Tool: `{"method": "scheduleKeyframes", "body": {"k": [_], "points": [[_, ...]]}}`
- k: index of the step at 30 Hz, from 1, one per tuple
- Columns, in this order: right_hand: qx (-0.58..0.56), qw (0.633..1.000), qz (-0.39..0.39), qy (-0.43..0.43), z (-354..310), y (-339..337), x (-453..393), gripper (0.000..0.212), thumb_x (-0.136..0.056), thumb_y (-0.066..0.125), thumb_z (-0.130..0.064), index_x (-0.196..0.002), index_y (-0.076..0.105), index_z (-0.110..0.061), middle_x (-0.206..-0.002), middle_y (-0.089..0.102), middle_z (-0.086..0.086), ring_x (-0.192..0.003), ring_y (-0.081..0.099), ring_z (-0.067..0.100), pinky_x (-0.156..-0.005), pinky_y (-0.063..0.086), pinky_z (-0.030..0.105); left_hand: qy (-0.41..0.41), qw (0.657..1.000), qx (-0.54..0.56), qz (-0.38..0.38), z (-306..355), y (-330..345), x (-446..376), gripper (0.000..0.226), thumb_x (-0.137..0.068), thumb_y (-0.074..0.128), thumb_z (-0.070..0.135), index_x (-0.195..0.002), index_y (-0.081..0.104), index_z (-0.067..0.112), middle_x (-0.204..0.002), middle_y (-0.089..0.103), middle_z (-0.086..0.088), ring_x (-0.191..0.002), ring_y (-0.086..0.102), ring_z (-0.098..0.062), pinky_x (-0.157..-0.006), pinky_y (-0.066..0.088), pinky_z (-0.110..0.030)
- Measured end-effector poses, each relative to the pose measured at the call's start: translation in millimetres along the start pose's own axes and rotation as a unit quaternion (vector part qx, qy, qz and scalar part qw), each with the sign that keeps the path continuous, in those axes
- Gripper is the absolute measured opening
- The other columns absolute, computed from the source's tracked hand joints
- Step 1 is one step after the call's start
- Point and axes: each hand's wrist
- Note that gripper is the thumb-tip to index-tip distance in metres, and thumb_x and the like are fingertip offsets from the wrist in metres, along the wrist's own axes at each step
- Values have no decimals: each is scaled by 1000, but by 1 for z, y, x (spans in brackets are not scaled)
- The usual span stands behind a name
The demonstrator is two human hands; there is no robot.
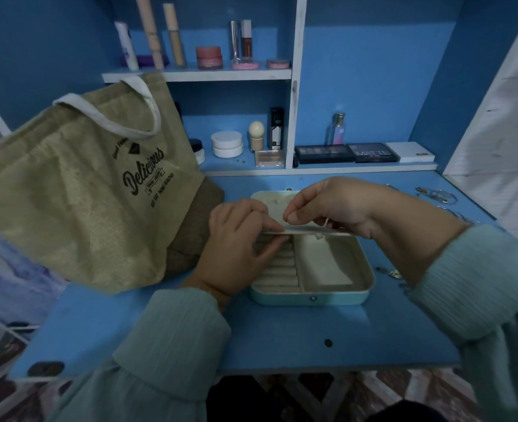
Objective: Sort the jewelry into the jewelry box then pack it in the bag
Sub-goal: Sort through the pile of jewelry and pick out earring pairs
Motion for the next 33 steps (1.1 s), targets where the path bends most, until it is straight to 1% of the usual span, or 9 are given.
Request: {"method": "scheduleKeyframes", "body": {"k": [4,9,13,17,22,26,29,31,33], "points": [[-41,999,-2,-5,4,-1,-3,21,-79,66,-1,-63,65,-15,-39,46,-9,-51,30,10,-52,20,25,-3,1000,-1,0,0,1,1,15,-81,59,36,-88,48,30,-96,45,10,-88,48,-13,-81,28,-28],[-29,1000,-6,1,5,1,-5,22,-77,68,-1,-61,67,-15,-58,51,2,-57,35,14,-55,26,27,7,1000,-7,5,0,1,0,15,-80,60,34,-87,48,29,-92,53,4,-87,49,-14,-79,28,-27],[-47,999,-12,-3,7,0,-4,20,-77,67,1,-62,66,-12,-47,51,-3,-52,31,12,-53,23,26,8,1000,-5,7,2,0,0,14,-80,60,33,-86,48,28,-84,62,-5,-85,48,-13,-78,29,-28],[-32,999,-18,-8,7,-1,-2,19,-80,64,2,-66,63,-11,-40,50,-8,-49,27,10,-51,19,24,10,1000,-5,8,0,1,1,15,-80,60,33,-86,48,28,-84,62,-5,-86,49,-14,-79,28,-27],[-5,1000,-20,-16,6,-1,-3,17,-78,68,-1,-67,66,-13,-60,53,4,-53,35,11,-51,28,23,15,1000,-3,21,1,2,0,14,-81,60,33,-86,49,27,-84,60,-2,-84,49,-13,-79,27,-26],[21,999,-28,-26,6,-1,-3,15,-78,69,-3,-68,67,-14,-64,55,5,-61,41,16,-59,34,25,14,1000,-4,24,1,2,0,14,-81,59,33,-86,48,27,-84,59,-1,-84,49,-13,-79,28,-27],[51,997,-38,-37,5,-2,-3,14,-78,69,-6,-69,68,-17,-75,58,12,-73,45,22,-70,37,31,11,1000,-5,28,1,2,0,14,-81,59,33,-86,47,27,-92,47,8,-85,48,-13,-81,27,-26],[89,994,-38,-45,3,-3,-4,14,-78,70,-11,-68,69,-20,-76,61,8,-75,48,20,-74,39,32,12,1000,-6,27,1,3,1,14,-82,58,34,-87,47,27,-93,46,9,-85,48,-13,-81,27,-26],[111,992,-36,-49,1,-4,-5,13,-79,69,-14,-68,70,-22,-68,63,-1,-69,51,13,-73,42,28,7,1000,-6,25,1,3,1,14,-82,58,34,-87,47,27,-92,49,7,-86,48,-13,-81,27,-27]]}}
Point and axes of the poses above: each hand's wrist, its own x-axis away from the middle knuckle, its own y-axis out of the palm, z = x × y
